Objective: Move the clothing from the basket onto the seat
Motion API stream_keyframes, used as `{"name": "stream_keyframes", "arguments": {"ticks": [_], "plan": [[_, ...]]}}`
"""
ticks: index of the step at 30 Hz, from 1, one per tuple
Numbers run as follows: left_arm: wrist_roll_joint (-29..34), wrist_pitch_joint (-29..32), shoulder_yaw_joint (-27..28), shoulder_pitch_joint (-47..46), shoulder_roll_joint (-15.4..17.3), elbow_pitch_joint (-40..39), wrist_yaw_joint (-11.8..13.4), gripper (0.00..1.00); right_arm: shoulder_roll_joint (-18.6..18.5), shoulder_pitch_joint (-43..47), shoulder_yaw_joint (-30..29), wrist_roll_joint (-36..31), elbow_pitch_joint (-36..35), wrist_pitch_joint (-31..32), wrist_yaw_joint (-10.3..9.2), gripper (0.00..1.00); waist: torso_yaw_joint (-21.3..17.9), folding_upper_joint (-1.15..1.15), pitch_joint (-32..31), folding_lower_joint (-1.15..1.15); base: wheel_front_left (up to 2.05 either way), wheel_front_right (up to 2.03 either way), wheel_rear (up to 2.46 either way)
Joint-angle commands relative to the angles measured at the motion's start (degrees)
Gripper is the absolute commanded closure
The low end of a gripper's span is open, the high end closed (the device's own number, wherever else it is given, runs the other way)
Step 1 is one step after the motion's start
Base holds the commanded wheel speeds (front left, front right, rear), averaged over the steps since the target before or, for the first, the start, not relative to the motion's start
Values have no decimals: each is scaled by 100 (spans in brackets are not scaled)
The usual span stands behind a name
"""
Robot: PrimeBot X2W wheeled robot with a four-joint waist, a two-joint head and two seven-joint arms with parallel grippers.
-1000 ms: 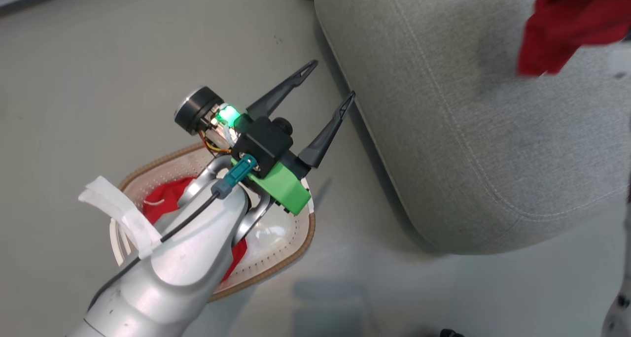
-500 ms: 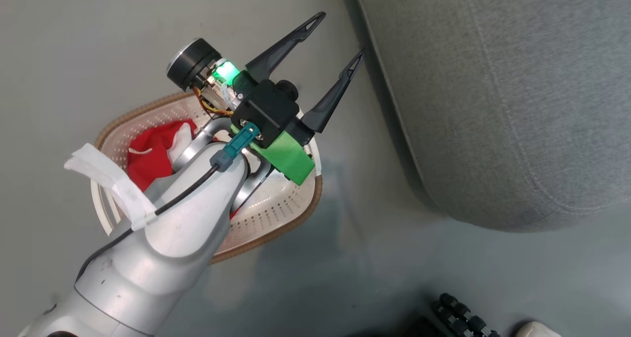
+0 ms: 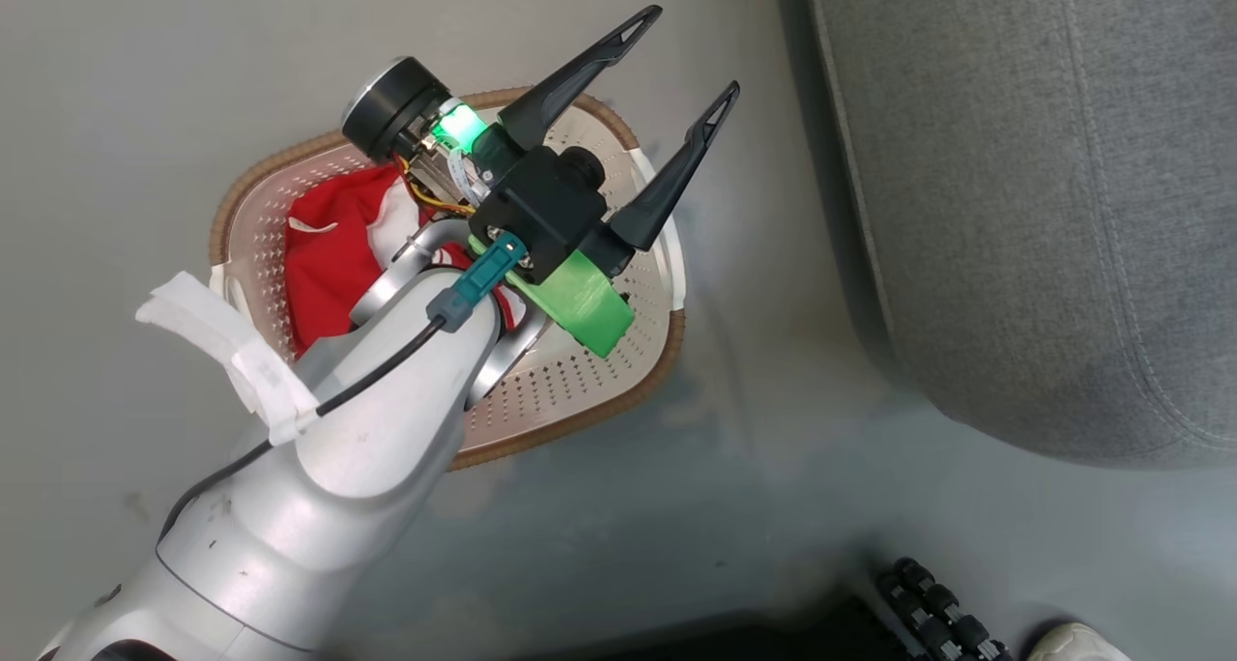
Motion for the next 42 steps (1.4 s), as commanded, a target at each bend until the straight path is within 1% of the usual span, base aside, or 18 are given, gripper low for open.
{"name": "stream_keyframes", "arguments": {"ticks": [1,5,8,9,10,11,12,18,26,34,42], "plan": [[35,4,17,-63,-23,-14,-12,0,-22,178,-56,-45,142,-25,-2,100,65,0,10,-1,0,0,0],[41,4,81,5,-44,-35,-10,0,32,412,-201,25,406,-26,-3,100,106,0,-47,-1,0,0,0],[41,4,121,76,-51,-27,-10,0,118,572,-257,43,434,-26,-3,100,103,0,-105,-1,0,0,0],[43,4,132,105,-53,-20,-11,0,147,622,-288,55,393,-26,-3,95,98,0,-139,-1,0,0,0],[44,4,141,127,-55,-17,-11,0,174,671,-299,47,360,-27,-3,61,95,0,-172,-1,0,0,0],[54,4,156,142,-55,-22,-11,0,211,734,-303,37,304,-27,-3,7,92,0,-223,-1,0,0,0],[61,4,175,155,-57,-35,-11,0,246,788,-300,34,261,-27,-3,0,90,0,-271,-1,0,0,0],[27,4,330,459,-94,-102,-4,0,335,1427,-229,44,-101,-27,-3,0,132,0,-743,-1,0,0,0],[-24,4,648,1069,-107,-134,39,0,537,2614,3,104,-746,-27,-3,0,236,0,-1465,-1,0,0,0],[-91,4,1140,1753,-156,-176,94,0,892,3627,373,226,-1532,-27,-3,0,440,0,-2099,-1,0,0,0],[-108,4,1794,2348,-239,-260,137,0,1287,4219,785,312,-2264,-28,-3,0,767,0,-2535,-1,0,0,0]]}}
